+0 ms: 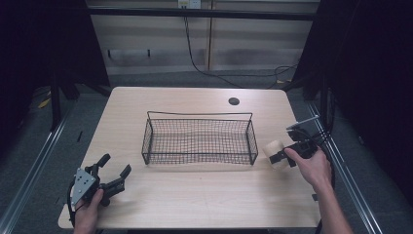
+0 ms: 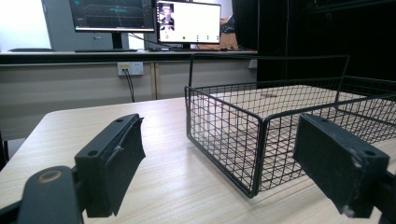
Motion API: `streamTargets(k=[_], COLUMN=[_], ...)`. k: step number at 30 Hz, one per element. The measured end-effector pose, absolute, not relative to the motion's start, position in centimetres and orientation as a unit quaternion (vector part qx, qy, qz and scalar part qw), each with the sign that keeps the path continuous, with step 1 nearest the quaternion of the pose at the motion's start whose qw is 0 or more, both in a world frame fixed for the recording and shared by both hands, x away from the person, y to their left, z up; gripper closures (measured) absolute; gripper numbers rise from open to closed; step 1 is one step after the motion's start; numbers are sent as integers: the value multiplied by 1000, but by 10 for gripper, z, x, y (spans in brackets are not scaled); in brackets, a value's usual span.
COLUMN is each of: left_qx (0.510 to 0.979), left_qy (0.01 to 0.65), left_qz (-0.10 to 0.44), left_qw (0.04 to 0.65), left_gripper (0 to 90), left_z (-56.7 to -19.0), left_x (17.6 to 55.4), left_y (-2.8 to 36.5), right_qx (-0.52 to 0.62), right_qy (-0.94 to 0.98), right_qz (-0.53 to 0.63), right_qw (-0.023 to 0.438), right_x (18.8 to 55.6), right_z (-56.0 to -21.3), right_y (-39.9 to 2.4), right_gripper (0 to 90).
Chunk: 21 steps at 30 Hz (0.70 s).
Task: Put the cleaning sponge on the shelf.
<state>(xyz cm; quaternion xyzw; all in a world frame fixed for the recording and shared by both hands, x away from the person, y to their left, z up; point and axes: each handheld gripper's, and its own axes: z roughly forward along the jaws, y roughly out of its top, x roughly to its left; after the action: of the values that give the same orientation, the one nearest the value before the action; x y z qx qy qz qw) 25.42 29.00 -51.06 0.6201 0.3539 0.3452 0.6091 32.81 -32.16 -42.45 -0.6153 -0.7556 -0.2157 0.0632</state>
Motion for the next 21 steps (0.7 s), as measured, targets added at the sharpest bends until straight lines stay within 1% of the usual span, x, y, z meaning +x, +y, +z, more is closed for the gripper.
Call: streamTargets(k=[8, 21], left_qx=[620, 620], left_qy=[354, 354], left_qz=[345, 345], left_qw=[609, 609], left_gripper=[158, 158], left_z=[-511, -511], left_x=[254, 254], left_y=[290, 290], right_qx=[-614, -605], right_qy=[-752, -755], right_qz=[-229, -246], right_qw=[68, 59], right_x=[323, 319], right_z=[-418, -391], right_y=[-325, -319], right_gripper=[291, 291])
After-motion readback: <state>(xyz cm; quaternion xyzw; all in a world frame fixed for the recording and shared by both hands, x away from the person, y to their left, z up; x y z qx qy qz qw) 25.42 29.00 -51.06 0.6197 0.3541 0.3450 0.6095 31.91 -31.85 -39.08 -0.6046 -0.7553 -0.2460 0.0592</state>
